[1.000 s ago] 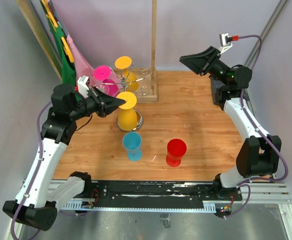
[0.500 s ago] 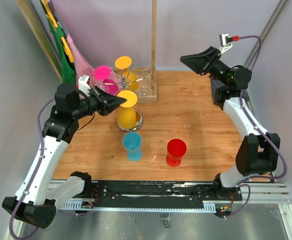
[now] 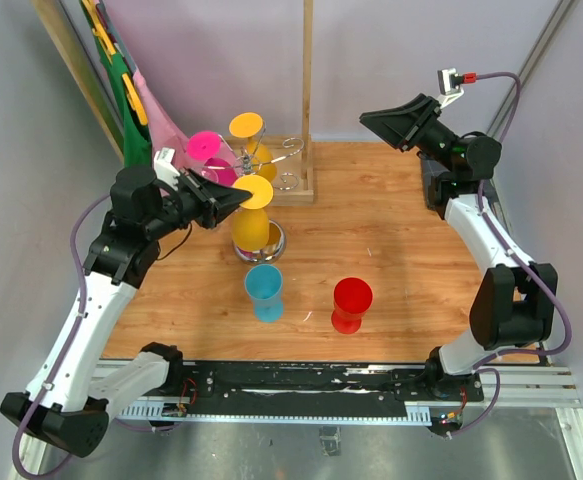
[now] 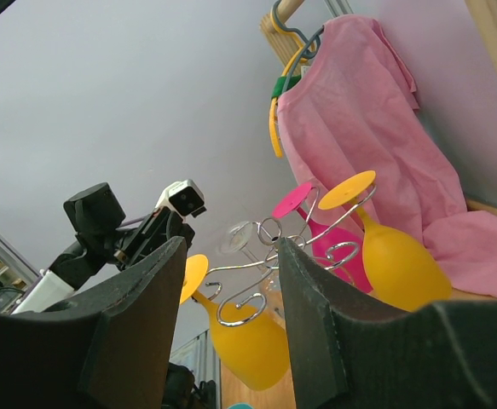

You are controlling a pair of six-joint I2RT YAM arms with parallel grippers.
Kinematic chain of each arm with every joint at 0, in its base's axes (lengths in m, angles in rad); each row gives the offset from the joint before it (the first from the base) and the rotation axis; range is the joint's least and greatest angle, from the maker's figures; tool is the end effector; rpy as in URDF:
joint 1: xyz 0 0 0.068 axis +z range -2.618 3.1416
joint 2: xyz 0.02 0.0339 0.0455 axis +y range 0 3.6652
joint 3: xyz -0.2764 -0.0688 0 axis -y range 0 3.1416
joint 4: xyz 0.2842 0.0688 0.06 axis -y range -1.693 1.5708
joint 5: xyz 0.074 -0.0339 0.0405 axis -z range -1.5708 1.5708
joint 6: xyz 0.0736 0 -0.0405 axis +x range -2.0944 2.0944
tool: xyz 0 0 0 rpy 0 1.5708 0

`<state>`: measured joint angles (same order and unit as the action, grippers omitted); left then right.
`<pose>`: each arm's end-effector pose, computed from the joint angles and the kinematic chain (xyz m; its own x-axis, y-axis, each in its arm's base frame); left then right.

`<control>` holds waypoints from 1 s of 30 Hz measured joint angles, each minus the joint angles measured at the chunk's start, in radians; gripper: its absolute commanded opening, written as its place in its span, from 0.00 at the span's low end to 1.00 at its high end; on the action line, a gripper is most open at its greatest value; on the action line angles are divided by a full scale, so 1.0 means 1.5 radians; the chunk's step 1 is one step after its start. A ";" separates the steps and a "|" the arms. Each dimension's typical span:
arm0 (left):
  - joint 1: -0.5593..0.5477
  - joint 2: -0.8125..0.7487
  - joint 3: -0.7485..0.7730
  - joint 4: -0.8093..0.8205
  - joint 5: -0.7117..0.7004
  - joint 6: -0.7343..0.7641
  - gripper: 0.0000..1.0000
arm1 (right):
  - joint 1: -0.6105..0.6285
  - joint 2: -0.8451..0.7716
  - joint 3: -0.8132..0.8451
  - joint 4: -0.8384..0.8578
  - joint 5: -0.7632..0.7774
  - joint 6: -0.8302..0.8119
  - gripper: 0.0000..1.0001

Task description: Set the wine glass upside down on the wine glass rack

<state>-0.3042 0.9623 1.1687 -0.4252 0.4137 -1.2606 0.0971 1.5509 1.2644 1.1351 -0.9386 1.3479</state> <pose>0.2448 -0.1079 0.4266 -0.6809 -0.7001 -0.2149 0.0008 0.2927 -0.9562 0.3742 0.0961 0.4552 -0.4084 0.5392 -0.7365 -0.8583 0.0476 0.5109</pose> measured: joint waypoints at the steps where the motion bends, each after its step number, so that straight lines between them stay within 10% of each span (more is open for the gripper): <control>1: -0.001 -0.001 -0.001 0.000 -0.003 0.000 0.00 | 0.000 0.001 0.000 0.002 0.000 0.002 0.49; 30: -0.050 0.009 -0.012 0.024 -0.105 -0.003 0.00 | -0.002 0.010 0.000 0.029 0.000 0.023 0.49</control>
<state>-0.3790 0.9756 1.1500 -0.3897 0.2562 -1.2644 0.0944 1.5658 1.2644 1.1786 -0.9386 1.3823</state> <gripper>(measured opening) 0.043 0.489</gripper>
